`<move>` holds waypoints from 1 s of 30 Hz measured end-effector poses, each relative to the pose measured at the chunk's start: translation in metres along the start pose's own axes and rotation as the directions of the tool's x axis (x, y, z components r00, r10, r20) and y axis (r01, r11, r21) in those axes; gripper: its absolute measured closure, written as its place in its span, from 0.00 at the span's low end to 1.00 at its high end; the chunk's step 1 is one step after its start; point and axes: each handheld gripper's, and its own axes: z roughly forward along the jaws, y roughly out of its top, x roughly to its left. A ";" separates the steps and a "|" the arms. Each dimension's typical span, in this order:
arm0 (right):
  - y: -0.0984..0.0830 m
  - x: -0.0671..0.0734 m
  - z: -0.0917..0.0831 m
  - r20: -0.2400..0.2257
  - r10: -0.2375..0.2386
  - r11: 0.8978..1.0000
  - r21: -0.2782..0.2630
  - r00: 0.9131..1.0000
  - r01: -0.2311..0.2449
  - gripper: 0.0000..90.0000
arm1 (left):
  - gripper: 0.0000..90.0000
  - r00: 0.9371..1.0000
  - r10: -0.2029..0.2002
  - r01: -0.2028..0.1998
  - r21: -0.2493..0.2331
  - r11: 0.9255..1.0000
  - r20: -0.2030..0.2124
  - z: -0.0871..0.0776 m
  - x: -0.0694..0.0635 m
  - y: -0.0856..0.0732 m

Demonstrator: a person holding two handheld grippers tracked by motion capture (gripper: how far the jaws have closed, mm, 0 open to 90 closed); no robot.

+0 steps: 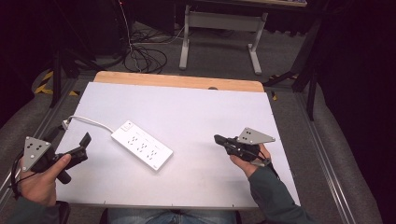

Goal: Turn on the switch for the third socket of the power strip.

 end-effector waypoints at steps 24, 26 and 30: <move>0.012 0.016 0.033 -0.057 -0.062 0.998 0.028 0.996 0.064 1.00 | 0.02 1.000 0.005 -0.005 0.002 1.000 -0.006 -0.004 0.002 -0.001; 0.013 0.017 0.037 -0.065 -0.068 0.997 0.032 0.996 0.071 1.00 | 0.02 1.000 0.007 -0.007 0.004 1.000 -0.010 -0.004 0.002 -0.001; 0.015 0.019 0.041 -0.074 -0.072 0.997 0.032 0.995 0.074 1.00 | 0.02 1.000 0.007 -0.007 0.005 1.000 -0.013 -0.004 0.002 -0.001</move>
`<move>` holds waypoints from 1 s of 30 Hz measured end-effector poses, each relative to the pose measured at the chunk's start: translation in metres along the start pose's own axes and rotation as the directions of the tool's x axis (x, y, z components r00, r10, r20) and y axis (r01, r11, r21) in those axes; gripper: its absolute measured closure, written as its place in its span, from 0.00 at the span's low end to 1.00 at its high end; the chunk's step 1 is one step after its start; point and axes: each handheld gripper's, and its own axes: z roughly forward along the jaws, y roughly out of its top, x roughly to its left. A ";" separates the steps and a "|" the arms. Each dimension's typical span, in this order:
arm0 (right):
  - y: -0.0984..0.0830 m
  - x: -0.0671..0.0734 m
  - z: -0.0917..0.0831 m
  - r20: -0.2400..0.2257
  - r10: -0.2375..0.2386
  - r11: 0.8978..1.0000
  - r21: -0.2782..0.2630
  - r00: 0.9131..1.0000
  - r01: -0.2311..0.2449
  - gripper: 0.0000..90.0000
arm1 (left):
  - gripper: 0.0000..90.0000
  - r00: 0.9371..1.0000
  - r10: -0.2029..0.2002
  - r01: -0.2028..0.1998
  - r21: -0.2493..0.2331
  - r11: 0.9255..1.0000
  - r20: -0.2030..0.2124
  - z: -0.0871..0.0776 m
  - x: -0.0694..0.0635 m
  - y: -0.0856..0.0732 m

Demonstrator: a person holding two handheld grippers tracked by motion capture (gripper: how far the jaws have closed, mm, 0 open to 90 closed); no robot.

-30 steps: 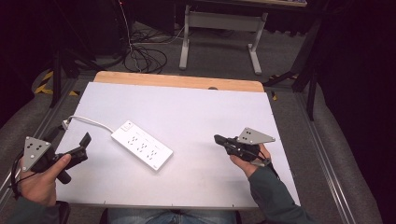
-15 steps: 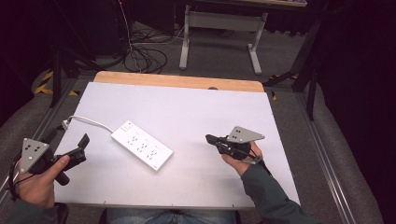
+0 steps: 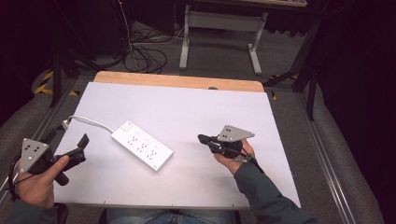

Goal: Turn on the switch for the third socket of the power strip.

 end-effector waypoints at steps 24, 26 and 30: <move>0.019 0.020 0.045 -0.080 -0.058 0.998 0.017 0.995 0.059 1.00 | 0.02 1.000 0.003 -0.003 0.001 1.000 -0.001 -0.003 0.001 -0.001; 0.020 0.021 0.048 -0.085 -0.059 0.998 0.019 0.995 0.061 1.00 | 0.02 1.000 0.002 -0.002 0.002 1.000 -0.001 -0.004 0.001 -0.001; 0.023 0.023 0.052 -0.093 -0.064 0.998 0.017 0.994 0.066 1.00 | 0.02 1.000 0.003 -0.003 0.003 1.000 -0.003 -0.004 0.001 -0.001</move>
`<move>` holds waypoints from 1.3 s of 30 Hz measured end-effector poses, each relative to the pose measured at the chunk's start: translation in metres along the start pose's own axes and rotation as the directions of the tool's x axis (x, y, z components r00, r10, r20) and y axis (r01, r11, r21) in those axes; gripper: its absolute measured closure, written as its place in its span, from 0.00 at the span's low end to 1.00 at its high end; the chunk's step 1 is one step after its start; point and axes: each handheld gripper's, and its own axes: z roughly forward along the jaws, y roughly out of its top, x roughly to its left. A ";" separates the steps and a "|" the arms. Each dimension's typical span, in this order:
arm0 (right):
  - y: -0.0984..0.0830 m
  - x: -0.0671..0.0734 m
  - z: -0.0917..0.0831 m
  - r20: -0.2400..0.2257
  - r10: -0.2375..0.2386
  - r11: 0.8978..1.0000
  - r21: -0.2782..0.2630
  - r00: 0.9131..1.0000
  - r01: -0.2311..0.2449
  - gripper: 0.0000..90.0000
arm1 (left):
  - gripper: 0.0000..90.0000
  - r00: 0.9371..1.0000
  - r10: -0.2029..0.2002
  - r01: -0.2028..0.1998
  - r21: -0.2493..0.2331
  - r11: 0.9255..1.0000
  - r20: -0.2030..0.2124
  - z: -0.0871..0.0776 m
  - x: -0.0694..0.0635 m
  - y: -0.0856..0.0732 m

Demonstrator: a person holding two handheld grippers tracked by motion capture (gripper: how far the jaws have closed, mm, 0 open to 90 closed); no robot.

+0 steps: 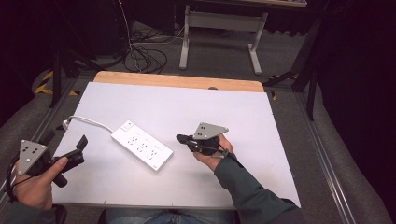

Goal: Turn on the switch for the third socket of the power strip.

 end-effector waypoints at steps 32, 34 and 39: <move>0.009 0.005 0.038 -0.056 -0.040 0.998 0.037 0.998 0.043 1.00 | 0.02 1.000 -0.003 0.003 0.002 1.000 -0.012 -0.006 0.003 -0.001; 0.010 0.006 0.040 -0.061 -0.040 0.998 0.036 0.997 0.042 1.00 | 0.02 1.000 -0.002 0.002 0.002 1.000 -0.014 -0.006 0.003 -0.001; 0.012 0.008 0.046 -0.078 -0.048 0.998 0.042 0.996 0.052 1.00 | 0.02 1.000 -0.002 0.002 0.001 1.000 -0.013 -0.007 0.003 -0.002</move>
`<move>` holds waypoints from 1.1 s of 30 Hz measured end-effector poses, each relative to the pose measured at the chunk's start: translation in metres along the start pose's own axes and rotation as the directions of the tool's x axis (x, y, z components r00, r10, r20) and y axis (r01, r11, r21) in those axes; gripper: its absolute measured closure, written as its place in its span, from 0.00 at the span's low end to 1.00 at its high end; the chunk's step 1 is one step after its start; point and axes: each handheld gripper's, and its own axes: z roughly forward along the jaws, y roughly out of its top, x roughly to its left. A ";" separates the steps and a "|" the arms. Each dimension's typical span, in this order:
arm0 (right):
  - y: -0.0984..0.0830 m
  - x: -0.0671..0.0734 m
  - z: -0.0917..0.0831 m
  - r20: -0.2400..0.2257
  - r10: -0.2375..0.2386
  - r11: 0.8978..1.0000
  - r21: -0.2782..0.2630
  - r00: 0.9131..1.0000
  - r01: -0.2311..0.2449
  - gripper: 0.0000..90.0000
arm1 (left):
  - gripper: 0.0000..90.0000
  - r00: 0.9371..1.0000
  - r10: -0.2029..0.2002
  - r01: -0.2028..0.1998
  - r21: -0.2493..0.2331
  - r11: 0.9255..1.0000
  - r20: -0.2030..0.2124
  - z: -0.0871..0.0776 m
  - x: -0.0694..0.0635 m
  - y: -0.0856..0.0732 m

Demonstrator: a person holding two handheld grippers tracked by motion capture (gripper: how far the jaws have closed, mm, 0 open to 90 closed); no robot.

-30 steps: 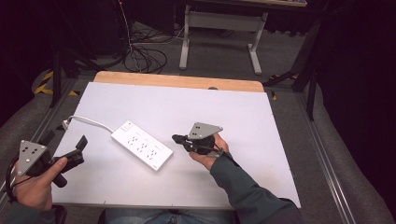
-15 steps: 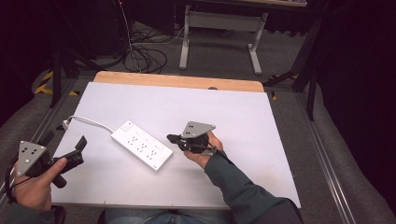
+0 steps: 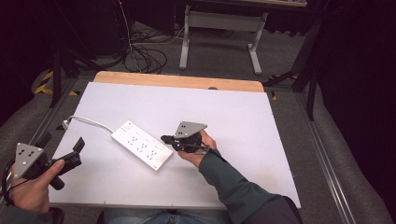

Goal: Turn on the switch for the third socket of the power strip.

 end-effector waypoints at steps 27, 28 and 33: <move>-0.002 -0.005 0.024 -0.022 -0.001 0.999 0.044 1.000 0.002 1.00 | 0.02 1.000 0.004 -0.004 0.004 1.000 0.000 -0.001 0.000 0.000; -0.002 -0.006 0.025 -0.022 -0.001 0.999 0.045 1.000 0.002 1.00 | 0.02 1.000 0.000 0.000 0.004 1.000 0.000 -0.001 0.000 0.000; -0.003 -0.006 0.029 -0.026 0.001 0.998 0.056 1.000 0.000 1.00 | 0.02 1.000 0.005 -0.005 0.005 1.000 0.000 -0.001 0.000 0.000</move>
